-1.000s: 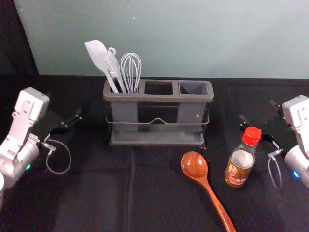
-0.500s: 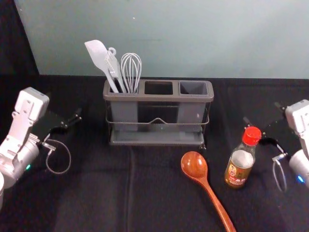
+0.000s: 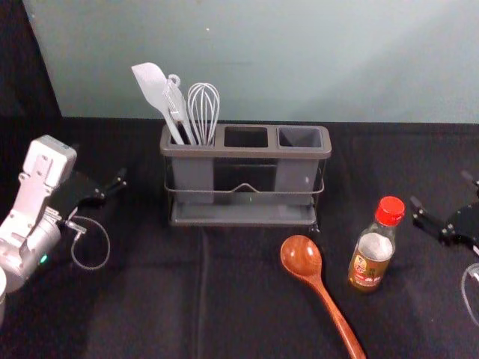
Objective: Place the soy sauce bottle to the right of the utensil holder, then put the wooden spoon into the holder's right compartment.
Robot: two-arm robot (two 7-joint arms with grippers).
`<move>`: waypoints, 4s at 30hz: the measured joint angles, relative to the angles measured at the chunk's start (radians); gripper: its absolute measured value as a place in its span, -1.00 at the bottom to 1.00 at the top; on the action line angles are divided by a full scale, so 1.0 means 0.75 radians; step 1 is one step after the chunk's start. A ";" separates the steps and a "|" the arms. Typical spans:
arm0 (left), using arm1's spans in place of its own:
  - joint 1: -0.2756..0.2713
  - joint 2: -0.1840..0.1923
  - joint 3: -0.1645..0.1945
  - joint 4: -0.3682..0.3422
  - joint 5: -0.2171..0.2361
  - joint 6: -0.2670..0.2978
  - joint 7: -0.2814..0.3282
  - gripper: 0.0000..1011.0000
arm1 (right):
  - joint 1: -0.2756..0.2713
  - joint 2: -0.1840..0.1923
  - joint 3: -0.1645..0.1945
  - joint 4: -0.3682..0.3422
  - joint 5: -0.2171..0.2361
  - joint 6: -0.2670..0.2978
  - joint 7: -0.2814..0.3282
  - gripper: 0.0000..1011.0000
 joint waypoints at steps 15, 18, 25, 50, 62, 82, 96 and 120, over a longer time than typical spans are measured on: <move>0.000 0.000 0.000 0.000 0.000 0.000 0.000 0.99 | -0.301 0.203 0.196 -0.223 0.308 0.016 0.338 0.98; 0.000 0.000 0.000 0.000 0.000 0.000 0.000 0.99 | -0.326 0.209 0.213 -0.248 0.352 0.007 0.394 0.98; 0.000 0.000 0.000 0.000 0.000 0.000 0.000 0.99 | -0.298 0.155 0.187 -0.259 0.386 -0.006 0.467 0.98; 0.000 0.000 0.000 0.000 0.000 0.000 0.000 0.99 | -0.133 -0.133 0.096 -0.172 0.260 0.029 0.393 0.86; 0.000 0.000 0.000 0.000 0.000 0.000 0.000 0.99 | -0.146 -0.169 0.125 -0.182 0.244 0.060 0.395 0.18; 0.000 0.000 0.000 0.000 0.000 0.000 0.000 0.99 | -0.115 -0.228 0.151 -0.189 0.199 0.104 0.448 -0.24; 0.000 0.000 0.000 0.000 0.000 0.000 0.000 0.99 | 0.076 -0.316 0.111 -0.074 0.135 0.170 0.468 -0.24; 0.000 0.000 0.000 0.000 0.000 0.000 0.000 0.99 | 0.325 -0.521 0.057 0.244 0.029 0.109 0.455 -0.24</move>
